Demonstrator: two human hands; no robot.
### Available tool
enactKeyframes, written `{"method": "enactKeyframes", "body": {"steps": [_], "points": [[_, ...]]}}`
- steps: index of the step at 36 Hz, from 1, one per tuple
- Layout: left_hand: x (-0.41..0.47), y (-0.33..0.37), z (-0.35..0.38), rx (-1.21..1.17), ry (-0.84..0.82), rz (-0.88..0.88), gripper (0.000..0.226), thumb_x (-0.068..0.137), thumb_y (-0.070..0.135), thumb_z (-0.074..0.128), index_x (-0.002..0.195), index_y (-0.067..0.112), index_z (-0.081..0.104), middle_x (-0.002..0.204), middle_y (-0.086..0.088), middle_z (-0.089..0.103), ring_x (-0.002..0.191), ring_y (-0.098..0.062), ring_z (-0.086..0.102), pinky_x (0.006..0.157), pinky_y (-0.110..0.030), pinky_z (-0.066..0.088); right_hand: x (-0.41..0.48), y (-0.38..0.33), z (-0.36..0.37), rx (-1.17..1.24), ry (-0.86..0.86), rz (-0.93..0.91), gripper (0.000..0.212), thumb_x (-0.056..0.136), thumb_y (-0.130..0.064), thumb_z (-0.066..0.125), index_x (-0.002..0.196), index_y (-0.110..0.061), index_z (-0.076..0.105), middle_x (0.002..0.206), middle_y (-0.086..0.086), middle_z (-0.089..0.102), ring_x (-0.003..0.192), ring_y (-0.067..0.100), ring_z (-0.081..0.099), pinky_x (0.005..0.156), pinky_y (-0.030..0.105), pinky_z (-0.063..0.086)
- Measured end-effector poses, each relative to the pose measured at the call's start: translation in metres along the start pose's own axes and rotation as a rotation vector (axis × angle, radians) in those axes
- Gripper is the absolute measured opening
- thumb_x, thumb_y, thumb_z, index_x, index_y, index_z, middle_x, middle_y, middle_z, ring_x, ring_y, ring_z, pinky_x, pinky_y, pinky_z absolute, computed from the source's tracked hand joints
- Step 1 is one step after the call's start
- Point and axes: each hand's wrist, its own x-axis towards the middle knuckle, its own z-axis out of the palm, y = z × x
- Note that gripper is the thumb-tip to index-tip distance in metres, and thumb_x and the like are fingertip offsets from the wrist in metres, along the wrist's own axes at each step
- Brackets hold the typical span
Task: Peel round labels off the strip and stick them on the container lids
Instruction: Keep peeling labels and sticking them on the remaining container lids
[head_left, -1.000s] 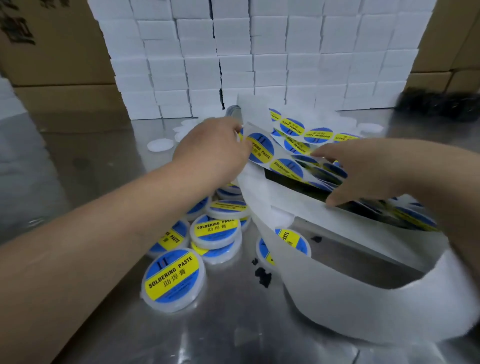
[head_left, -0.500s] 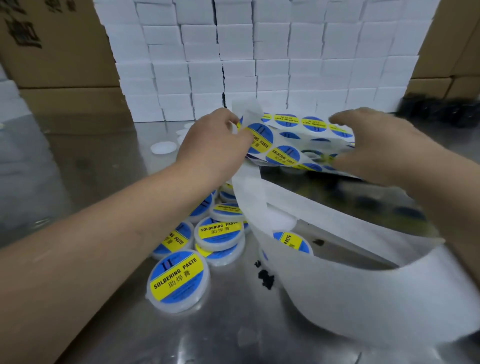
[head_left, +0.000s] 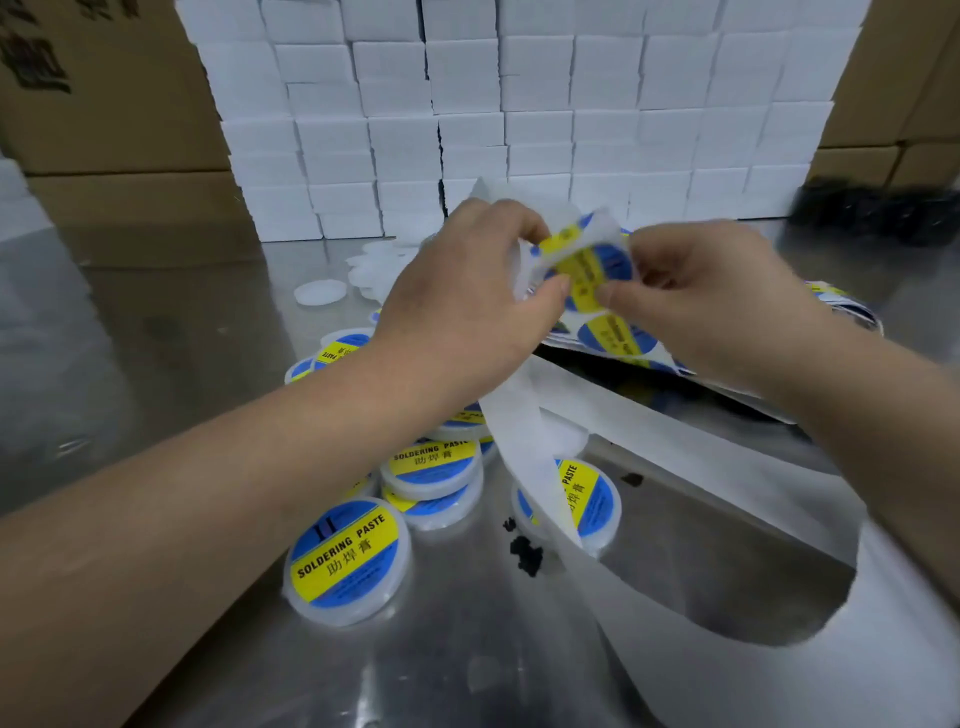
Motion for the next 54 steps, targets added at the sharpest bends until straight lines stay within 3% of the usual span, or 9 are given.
{"method": "enactKeyframes", "body": {"steps": [8, 18, 26, 33, 38, 43, 47, 51, 54], "points": [[-0.002, 0.003, -0.006, -0.031, 0.191, 0.031, 0.028, 0.081, 0.029, 0.060, 0.108, 0.021, 0.056, 0.102, 0.008, 0.040, 0.086, 0.003, 0.035, 0.065, -0.016, 0.028, -0.003, -0.006, -0.002, 0.297, -0.037, -0.043, 0.040, 0.070, -0.012, 0.053, 0.084, -0.049, 0.056, 0.092, -0.006, 0.068, 0.083, 0.021, 0.065, 0.074, 0.043, 0.054], [-0.006, 0.004, -0.002, 0.029, 0.019, 0.063, 0.032, 0.077, 0.041, 0.053, 0.101, 0.024, 0.064, 0.097, 0.013, 0.040, 0.090, -0.002, 0.045, 0.072, -0.019, 0.033, -0.006, -0.005, 0.004, 0.143, -0.069, -0.064, 0.023, 0.076, -0.006, 0.051, 0.075, -0.026, 0.061, 0.071, -0.017, 0.057, 0.065, -0.002, 0.050, 0.060, 0.019, 0.041], [-0.007, 0.005, -0.002, -0.012, -0.081, 0.050, 0.017, 0.073, 0.047, 0.049, 0.085, 0.034, 0.052, 0.096, 0.011, 0.045, 0.093, -0.009, 0.050, 0.079, -0.026, 0.040, -0.005, -0.001, 0.005, 0.119, -0.062, -0.080, 0.035, 0.082, -0.001, 0.050, 0.069, -0.031, 0.062, 0.081, -0.005, 0.060, 0.074, 0.020, 0.053, 0.067, 0.032, 0.042], [0.001, -0.009, -0.004, -0.087, 0.067, -0.100, 0.019, 0.087, 0.032, 0.051, 0.071, 0.039, 0.044, 0.081, 0.010, 0.046, 0.070, -0.004, 0.043, 0.060, -0.018, 0.031, -0.005, 0.001, 0.007, 0.086, -0.048, 0.077, 0.017, 0.082, -0.011, 0.049, 0.087, -0.003, 0.063, 0.076, 0.024, 0.053, 0.056, 0.012, 0.037, 0.052, 0.024, 0.033], [0.009, -0.015, -0.008, -0.299, 0.202, -0.351, 0.022, 0.089, 0.026, 0.048, 0.068, 0.031, 0.046, 0.068, 0.009, 0.044, 0.057, -0.004, 0.039, 0.056, -0.027, 0.033, -0.004, 0.005, 0.009, 0.119, -0.062, 0.128, 0.032, 0.086, -0.028, 0.049, 0.092, 0.002, 0.060, 0.066, 0.007, 0.040, 0.048, 0.006, 0.027, 0.043, 0.021, 0.024], [0.010, -0.016, -0.009, -0.375, 0.255, -0.446, 0.021, 0.090, 0.030, 0.048, 0.069, 0.027, 0.046, 0.069, 0.008, 0.047, 0.053, -0.003, 0.040, 0.052, -0.025, 0.034, 0.000, 0.007, 0.010, 0.130, 0.042, 0.098, 0.021, 0.087, -0.020, 0.054, 0.108, -0.021, 0.056, 0.074, -0.004, 0.059, 0.056, 0.009, 0.051, 0.045, 0.011, 0.037], [0.005, -0.014, -0.004, -0.258, 0.203, -0.321, 0.024, 0.090, 0.036, 0.049, 0.068, 0.030, 0.041, 0.069, 0.010, 0.037, 0.061, -0.005, 0.038, 0.057, -0.024, 0.030, -0.002, 0.010, 0.011, 0.142, 0.191, 0.021, 0.063, 0.081, -0.007, 0.054, 0.131, -0.040, 0.033, 0.106, -0.022, 0.049, 0.056, 0.007, 0.050, 0.048, 0.011, 0.040], [0.001, -0.010, -0.002, -0.144, 0.196, -0.214, 0.025, 0.089, 0.038, 0.049, 0.068, 0.033, 0.038, 0.072, 0.012, 0.037, 0.063, 0.010, 0.040, 0.053, -0.009, 0.029, -0.002, 0.006, 0.009, 0.071, 0.244, -0.138, 0.053, 0.077, 0.008, 0.046, 0.110, -0.032, 0.056, 0.112, -0.020, 0.046, 0.073, -0.013, 0.047, 0.067, 0.001, 0.033], [-0.001, -0.010, -0.002, -0.107, 0.199, -0.164, 0.025, 0.089, 0.038, 0.050, 0.069, 0.034, 0.037, 0.076, 0.013, 0.037, 0.067, 0.014, 0.039, 0.055, -0.005, 0.028, -0.005, 0.003, 0.010, 0.110, 0.196, -0.074, 0.044, 0.079, 0.006, 0.043, 0.080, -0.033, 0.063, 0.075, -0.029, 0.055, 0.067, -0.016, 0.050, 0.056, 0.000, 0.036]]}}
